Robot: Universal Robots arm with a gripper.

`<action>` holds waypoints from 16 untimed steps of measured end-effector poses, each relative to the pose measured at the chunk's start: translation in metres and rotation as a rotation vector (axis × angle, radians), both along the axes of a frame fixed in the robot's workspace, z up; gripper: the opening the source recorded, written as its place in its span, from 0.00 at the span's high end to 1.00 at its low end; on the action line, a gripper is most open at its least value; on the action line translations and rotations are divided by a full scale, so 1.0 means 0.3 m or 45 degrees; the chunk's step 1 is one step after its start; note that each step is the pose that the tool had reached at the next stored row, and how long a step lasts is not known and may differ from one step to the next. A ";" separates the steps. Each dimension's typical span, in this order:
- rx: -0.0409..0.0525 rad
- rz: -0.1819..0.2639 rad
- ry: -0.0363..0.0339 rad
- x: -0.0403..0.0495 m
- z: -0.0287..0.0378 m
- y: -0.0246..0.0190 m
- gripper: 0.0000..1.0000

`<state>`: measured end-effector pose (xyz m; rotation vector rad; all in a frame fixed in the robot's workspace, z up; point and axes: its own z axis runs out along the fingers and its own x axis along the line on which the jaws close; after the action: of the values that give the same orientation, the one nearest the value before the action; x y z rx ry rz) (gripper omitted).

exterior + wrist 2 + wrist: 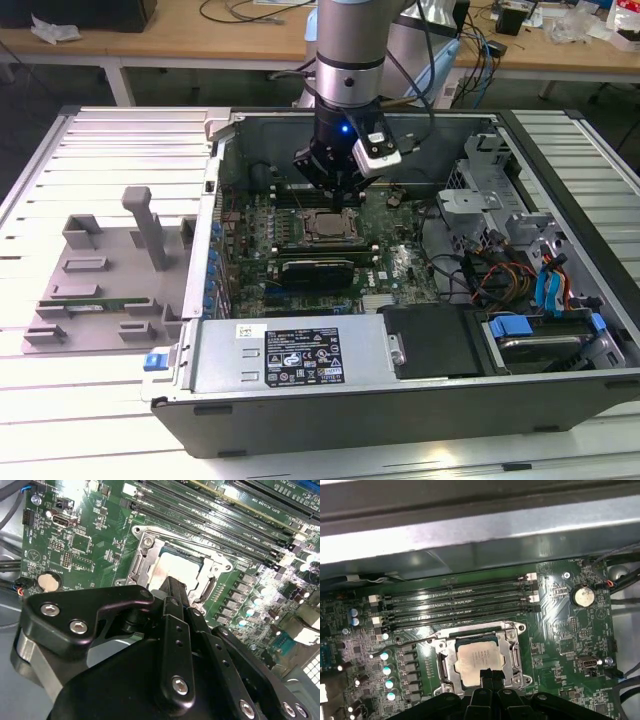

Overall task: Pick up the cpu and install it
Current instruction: 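Install the first cpu locking lever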

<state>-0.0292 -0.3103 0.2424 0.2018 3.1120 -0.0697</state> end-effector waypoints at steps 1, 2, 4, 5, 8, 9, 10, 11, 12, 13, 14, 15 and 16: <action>0.003 0.008 0.0001 0.000 0.001 0.000 0.89; 0.010 0.014 0.0001 0.000 0.000 0.000 0.89; 0.023 0.028 0.0000 0.000 0.000 0.000 0.89; 0.029 0.040 0.0002 0.000 0.000 0.000 0.89; 0.030 0.111 0.0009 0.000 0.000 0.000 0.89; 0.030 0.135 0.0012 0.000 0.000 0.000 0.89; 0.030 0.170 0.0016 0.000 0.000 0.000 0.89; 0.029 0.195 0.0019 0.000 0.000 0.000 0.89; 0.029 0.200 0.0019 0.000 0.000 0.000 0.89; 0.029 0.201 0.0020 0.000 0.000 0.000 0.89; 0.029 0.201 0.0020 0.000 0.000 0.000 0.89; 0.029 0.202 0.0020 0.000 0.000 0.000 0.89; 0.029 0.202 0.0020 -0.001 0.000 0.000 0.89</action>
<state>-0.0294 -0.3103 0.2424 -0.0447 3.1184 -0.0317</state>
